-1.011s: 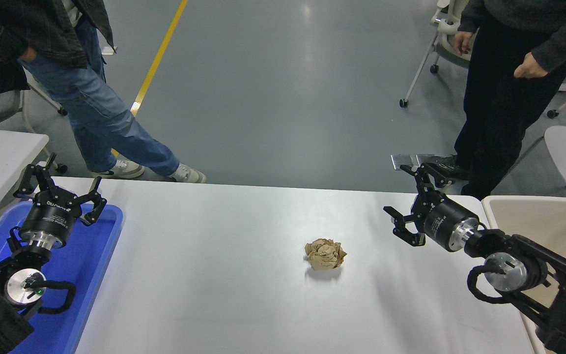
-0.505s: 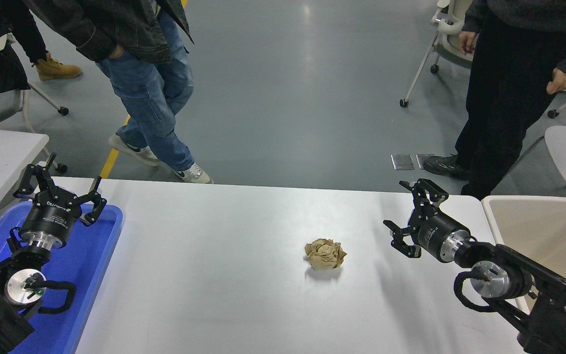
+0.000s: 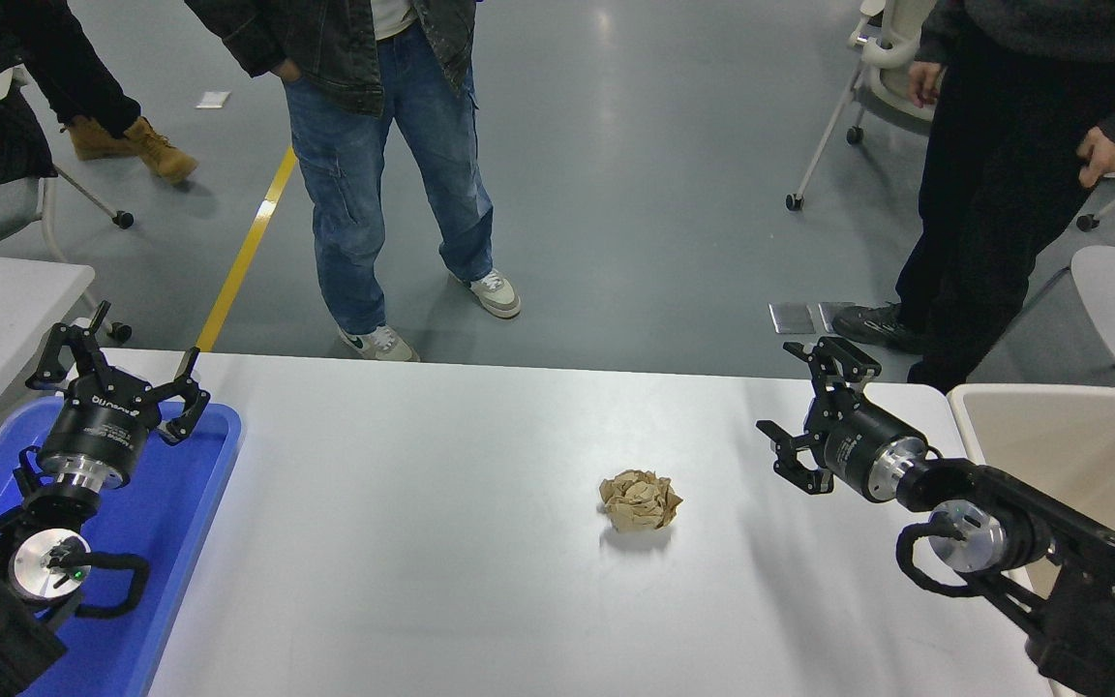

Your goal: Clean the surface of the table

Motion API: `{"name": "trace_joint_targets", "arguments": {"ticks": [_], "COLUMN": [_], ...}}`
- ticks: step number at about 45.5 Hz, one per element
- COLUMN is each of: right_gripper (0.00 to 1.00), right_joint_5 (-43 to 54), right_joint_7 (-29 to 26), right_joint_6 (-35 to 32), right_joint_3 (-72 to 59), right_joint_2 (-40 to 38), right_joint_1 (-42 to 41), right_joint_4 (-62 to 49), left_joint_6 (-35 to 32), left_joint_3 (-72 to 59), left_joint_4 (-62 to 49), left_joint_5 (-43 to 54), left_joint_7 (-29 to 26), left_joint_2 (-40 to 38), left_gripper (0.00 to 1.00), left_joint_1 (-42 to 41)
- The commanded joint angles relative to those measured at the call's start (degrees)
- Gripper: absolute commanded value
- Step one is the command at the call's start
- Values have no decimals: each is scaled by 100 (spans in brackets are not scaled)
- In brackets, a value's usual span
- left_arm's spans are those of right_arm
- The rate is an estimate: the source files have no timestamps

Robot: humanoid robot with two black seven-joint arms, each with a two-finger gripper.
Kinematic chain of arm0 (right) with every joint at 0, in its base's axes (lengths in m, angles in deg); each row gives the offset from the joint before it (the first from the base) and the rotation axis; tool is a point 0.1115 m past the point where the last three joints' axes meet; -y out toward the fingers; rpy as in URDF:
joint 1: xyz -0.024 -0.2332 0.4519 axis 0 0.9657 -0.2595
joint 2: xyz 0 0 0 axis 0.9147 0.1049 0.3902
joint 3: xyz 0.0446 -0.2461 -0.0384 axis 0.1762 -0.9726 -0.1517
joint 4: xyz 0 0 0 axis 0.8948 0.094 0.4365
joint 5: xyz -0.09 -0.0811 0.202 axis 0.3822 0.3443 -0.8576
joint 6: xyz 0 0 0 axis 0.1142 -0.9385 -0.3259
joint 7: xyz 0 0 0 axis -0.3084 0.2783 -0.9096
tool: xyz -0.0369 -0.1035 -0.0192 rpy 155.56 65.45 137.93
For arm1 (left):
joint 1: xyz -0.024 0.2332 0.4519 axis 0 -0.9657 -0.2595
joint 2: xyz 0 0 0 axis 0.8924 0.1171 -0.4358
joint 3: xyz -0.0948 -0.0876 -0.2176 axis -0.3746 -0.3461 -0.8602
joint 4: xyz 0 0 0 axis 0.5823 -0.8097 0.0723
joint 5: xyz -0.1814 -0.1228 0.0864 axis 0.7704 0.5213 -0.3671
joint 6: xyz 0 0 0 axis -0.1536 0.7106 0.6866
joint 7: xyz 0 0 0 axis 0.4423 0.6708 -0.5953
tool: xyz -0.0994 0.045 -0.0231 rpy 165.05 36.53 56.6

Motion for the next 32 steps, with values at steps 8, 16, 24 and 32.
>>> {"name": "trace_joint_targets", "arguments": {"ticks": [8,16,24,32], "right_gripper": [100,100,100,100], "right_joint_5": [2360,2413,2474,2800], "right_joint_7": [1,-69,-25,-25], "right_joint_6": [-8,-25,-34,-34], "right_joint_3": [-1762,-2123,-2746,-3625], "right_joint_2": [-419,-358,-182,125], "right_joint_1": [-812,-1023,-1330,-2006], "right_joint_4": [444,619,637,611], "left_joint_6": [2,2,2,2], "left_joint_3": [0,0,0,0], "left_joint_4": [-1,-1,-1,-1], "left_joint_5": [0,0,0,0], "left_joint_7": [0,0,0,0], "left_joint_2": [0,0,0,0], "left_gripper": [100,100,100,100], "left_joint_1": [0,0,0,0]}}
